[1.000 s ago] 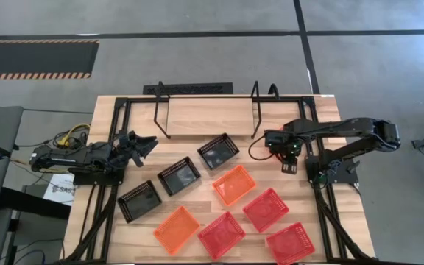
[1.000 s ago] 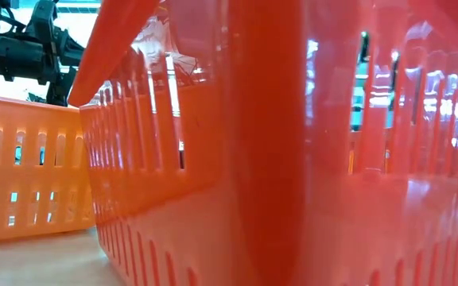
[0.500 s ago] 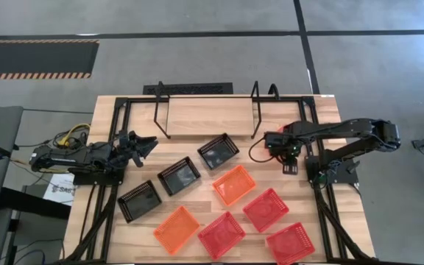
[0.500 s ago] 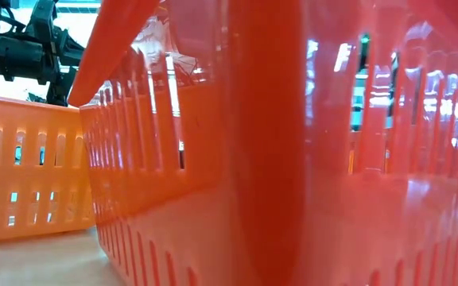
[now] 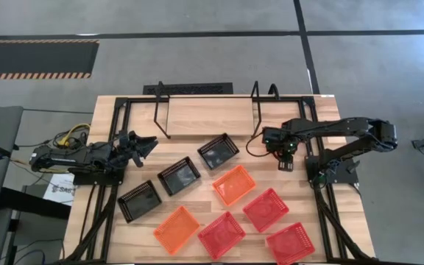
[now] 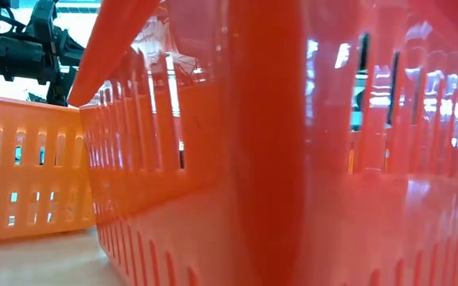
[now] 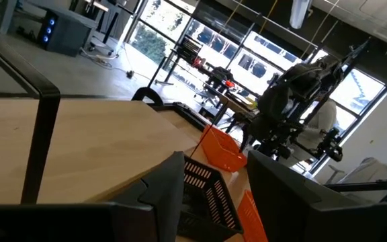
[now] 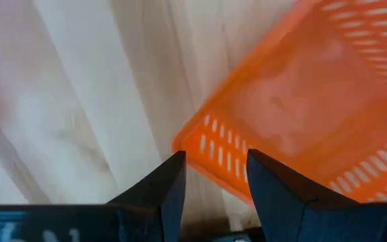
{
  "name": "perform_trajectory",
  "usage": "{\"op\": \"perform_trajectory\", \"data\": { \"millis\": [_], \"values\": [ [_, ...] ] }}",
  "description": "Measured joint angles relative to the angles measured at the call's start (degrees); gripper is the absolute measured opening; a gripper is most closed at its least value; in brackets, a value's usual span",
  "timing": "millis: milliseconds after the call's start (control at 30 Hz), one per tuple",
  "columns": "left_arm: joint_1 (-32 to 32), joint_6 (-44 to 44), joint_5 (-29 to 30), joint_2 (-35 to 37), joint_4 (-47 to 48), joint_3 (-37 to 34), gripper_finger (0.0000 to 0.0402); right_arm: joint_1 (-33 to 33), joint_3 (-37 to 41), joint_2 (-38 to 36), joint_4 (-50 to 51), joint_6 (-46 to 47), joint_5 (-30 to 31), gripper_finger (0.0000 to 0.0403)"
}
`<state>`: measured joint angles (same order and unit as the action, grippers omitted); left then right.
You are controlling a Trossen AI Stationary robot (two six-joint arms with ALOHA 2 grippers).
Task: Stack baskets on shelf by color
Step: Put the top orange bin on the shelf
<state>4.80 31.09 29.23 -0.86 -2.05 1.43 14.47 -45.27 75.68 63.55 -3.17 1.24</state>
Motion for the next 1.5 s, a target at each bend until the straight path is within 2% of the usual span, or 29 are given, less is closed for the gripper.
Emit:
{"op": "perform_trajectory", "data": {
  "millis": [200,400,667,900,1000,1167,1300,1400,1500],
  "values": [
    [0.00,-0.02,0.02,0.00,0.00,0.00,0.0151,-1.36,-0.09,7.87,-2.00,-1.78,-1.07,0.0174],
    [-0.01,-0.02,0.07,0.00,0.00,0.00,0.0151,-2.84,-2.51,12.23,-1.11,-3.15,-0.66,0.0169],
    [0.00,-0.04,0.07,0.00,0.00,0.00,0.0151,-2.70,-10.46,12.09,-0.78,-1.44,-1.38,0.0164],
    [0.00,-0.02,0.07,0.02,0.00,0.00,0.0151,-2.71,-16.55,10.48,1.12,2.42,1.34,0.0163],
    [0.00,-0.02,0.23,0.00,0.00,0.00,0.0151,-2.72,-17.83,10.41,3.75,10.12,1.64,0.0160],
    [0.00,-0.02,0.86,0.00,0.00,0.00,0.0151,-2.88,-17.93,10.56,7.37,36.06,1.62,0.0157],
    [-0.02,0.10,1.07,0.02,0.00,0.00,0.0151,-4.18,-17.95,10.56,9.39,52.33,1.81,0.0157],
    [-0.02,1.14,1.37,0.00,0.00,0.00,0.0151,-5.76,-17.95,10.56,12.03,59.99,4.54,0.0156],
    [-0.02,0.35,1.42,0.01,0.00,0.00,0.0151,-6.90,-17.95,10.56,14.24,59.85,5.45,0.0155]
  ]
}}
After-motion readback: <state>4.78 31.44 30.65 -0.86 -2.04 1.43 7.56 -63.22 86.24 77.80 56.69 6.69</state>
